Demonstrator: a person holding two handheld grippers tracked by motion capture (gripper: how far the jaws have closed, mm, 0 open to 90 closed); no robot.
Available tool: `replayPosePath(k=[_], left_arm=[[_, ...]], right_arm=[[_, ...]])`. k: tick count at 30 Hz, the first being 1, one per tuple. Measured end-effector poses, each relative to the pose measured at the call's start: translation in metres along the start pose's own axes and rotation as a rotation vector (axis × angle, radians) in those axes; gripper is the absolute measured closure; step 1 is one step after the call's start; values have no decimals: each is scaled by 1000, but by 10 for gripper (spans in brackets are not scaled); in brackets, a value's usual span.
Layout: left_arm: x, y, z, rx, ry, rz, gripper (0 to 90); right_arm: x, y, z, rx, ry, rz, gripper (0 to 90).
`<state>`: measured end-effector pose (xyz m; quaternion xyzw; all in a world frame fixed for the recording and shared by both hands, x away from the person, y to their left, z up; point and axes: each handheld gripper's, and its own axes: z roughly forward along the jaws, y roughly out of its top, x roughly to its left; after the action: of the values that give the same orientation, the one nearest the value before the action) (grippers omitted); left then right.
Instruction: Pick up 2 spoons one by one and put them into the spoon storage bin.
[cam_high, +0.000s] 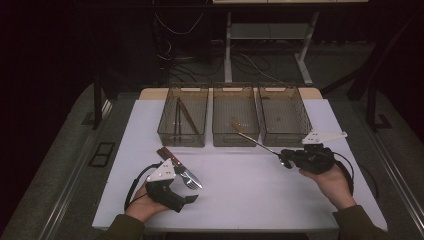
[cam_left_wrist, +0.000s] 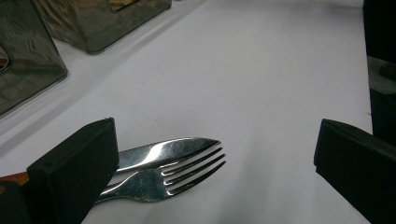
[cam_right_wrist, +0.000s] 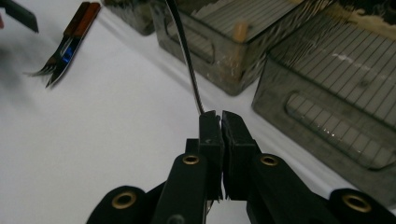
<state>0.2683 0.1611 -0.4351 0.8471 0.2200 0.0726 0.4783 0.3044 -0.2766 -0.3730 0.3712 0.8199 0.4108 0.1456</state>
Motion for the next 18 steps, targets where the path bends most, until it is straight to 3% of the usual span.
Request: replayPosePath(k=[7, 18], left_arm=[[-1, 0, 1, -2, -2, 0, 0], [-2, 0, 1, -5, -5, -11, 0]], right_arm=[[-4, 23, 8, -14, -40, 2, 875], [-5, 54, 35, -9, -99, 22, 875]])
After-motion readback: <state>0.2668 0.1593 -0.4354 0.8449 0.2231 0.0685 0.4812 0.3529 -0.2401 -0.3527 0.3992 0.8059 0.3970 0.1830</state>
